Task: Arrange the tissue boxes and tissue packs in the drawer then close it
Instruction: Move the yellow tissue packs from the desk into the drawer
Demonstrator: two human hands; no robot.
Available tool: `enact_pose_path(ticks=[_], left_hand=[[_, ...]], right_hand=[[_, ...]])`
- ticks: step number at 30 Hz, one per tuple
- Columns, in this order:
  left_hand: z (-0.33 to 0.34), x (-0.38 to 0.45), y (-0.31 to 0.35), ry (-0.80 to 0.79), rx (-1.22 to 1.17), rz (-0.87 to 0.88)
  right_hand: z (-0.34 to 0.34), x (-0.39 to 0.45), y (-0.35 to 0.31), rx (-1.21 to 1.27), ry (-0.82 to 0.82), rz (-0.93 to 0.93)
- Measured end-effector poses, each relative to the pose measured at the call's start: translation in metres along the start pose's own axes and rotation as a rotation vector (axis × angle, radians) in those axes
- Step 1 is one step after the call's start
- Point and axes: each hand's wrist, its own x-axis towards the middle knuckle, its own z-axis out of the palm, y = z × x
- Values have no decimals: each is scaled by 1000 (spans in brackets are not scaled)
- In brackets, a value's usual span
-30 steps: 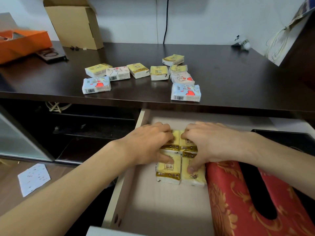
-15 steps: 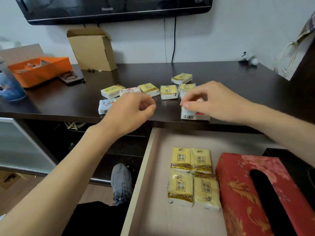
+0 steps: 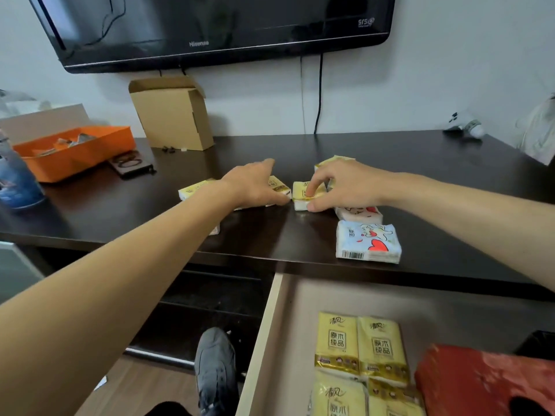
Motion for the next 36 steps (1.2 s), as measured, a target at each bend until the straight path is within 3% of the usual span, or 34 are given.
enact_pose_path(ticks=[3, 8, 12, 18, 22, 26, 29, 36], left_hand=[[-5, 9, -3, -80, 27, 21], [-31, -9, 1, 73, -65, 81], [-38, -41, 2, 95, -124, 129], [-39, -101, 12, 79, -317, 172], [-33, -155, 24, -35, -490, 280], [-9, -204, 37, -249, -703, 382], [15, -226, 48, -366, -648, 435], [48, -253, 57, -324, -393, 527]], right_hand=[[-1, 7, 5, -33, -41, 11], [0, 3, 3, -26, 55, 24], [-3, -13, -7, 52, 156, 6], [-14, -75, -29, 50, 249, -40], [-11, -146, -39, 114, 291, -93], [7, -219, -47, 191, 196, -87], [25, -259, -54, 169, 73, -89], [57, -294, -57, -140, -136, -114]])
